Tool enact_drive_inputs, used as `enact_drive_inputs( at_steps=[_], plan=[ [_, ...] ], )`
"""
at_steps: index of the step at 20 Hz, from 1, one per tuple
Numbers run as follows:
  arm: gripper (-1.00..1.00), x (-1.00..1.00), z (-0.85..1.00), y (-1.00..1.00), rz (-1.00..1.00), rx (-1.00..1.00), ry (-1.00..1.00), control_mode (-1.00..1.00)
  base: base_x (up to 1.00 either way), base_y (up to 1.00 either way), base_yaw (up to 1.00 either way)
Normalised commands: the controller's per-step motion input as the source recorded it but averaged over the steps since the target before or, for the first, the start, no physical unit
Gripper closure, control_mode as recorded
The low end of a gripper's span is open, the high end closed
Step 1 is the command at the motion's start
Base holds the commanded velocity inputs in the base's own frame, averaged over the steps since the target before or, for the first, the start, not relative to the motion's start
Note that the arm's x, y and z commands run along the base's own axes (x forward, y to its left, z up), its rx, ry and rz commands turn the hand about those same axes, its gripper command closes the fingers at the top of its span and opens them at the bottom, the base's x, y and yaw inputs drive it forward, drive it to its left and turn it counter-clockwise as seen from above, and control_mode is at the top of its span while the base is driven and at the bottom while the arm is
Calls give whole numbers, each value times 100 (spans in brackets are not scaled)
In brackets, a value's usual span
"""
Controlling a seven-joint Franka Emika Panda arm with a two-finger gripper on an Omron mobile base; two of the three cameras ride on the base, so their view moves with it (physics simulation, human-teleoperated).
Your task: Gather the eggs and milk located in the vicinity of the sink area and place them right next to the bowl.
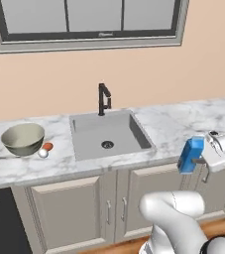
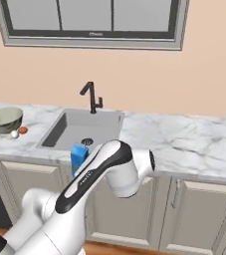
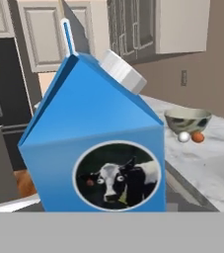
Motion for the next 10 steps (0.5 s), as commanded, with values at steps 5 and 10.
enact_drive_inputs(
  at_steps=[5, 10],
  plan=[
    [100, 0, 0, 0, 0, 0, 0, 100, 0, 100, 4],
    [100, 0, 0, 0, 0, 0, 0, 100, 0, 100, 1]
  ],
)
